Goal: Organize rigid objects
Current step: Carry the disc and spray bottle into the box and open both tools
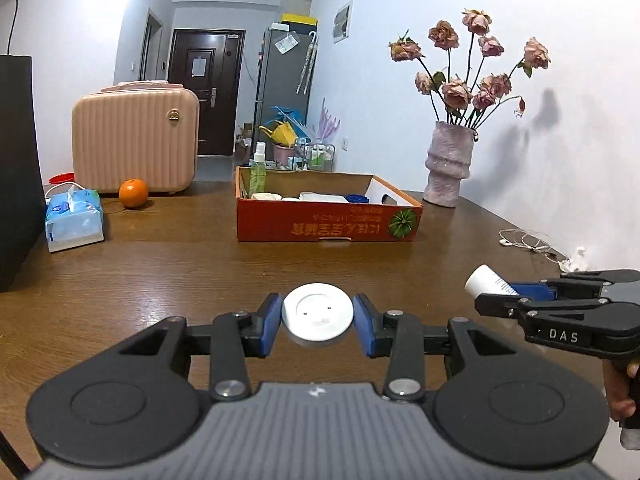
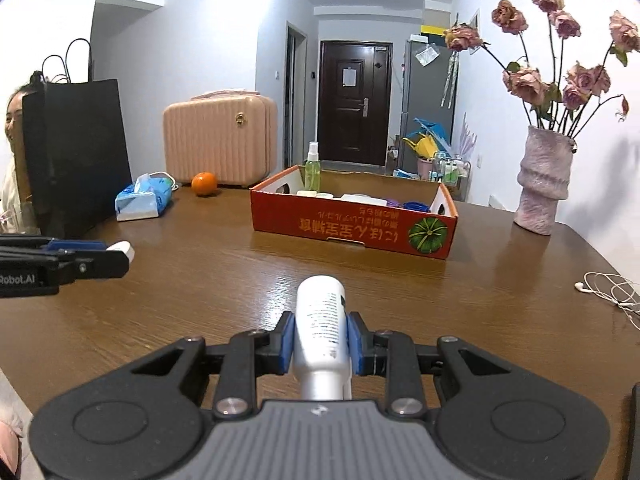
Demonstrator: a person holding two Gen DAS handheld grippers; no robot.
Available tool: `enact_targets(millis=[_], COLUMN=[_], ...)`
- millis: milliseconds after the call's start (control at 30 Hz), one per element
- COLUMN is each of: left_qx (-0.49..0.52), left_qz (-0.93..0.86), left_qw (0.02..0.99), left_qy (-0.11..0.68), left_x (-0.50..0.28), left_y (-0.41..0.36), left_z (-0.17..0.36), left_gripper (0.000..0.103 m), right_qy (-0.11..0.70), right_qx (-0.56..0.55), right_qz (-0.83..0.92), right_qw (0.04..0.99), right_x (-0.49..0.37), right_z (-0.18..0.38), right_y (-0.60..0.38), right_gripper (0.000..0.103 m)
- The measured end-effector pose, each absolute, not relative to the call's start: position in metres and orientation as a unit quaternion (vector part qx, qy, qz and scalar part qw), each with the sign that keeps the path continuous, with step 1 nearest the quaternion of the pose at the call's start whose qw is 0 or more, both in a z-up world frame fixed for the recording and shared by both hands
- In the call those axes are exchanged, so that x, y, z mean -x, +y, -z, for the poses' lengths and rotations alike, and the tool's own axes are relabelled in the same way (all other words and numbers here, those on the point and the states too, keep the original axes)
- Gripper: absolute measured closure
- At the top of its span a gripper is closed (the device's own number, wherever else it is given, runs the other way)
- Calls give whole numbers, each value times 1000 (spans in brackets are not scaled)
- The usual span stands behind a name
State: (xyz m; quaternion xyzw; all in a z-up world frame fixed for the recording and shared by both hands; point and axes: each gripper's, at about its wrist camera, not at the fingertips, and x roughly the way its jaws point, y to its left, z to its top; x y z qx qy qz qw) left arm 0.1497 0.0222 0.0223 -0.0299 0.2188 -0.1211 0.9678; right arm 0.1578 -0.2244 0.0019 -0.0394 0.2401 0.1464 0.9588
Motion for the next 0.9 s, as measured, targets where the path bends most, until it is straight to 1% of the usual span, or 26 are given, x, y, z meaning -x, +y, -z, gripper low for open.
enact_targets(millis=[133,267,467,567,667,733,800,900], left_qx=[30,34,31,37,33,33,32,16], left_qz=[125,133,147,146,119,117,115,114], left_qw=[967,966,963,957,955,949,944,938], left_qy=[218,220,225,247,269,292,309,326], left_x=[-158,-192,-306,-379,-453,-496,-525,-559], left_y=[20,18,13,7,-1,-7,-12,-25], left_z=[-24,-29,-54,-61,-58,-50,-41,-24], left_gripper=[64,64,63,63,63,63,63,63], right_qy=[243,243,239,268,326,358,383,393], right_qx=[22,13,1,10,-2,9,34,73], right_qz=[-150,-154,-136,-116,-96,-75,-55,-23], right_qw=[958,958,961,956,940,931,921,916], right_x=[-169,-207,-326,-407,-486,-527,-558,-580], right_z=[0,-9,-51,-60,-49,-36,-20,3], right_y=[-233,-245,-267,-271,-273,-269,-261,-248], right_gripper=[76,76,76,76,76,76,76,76])
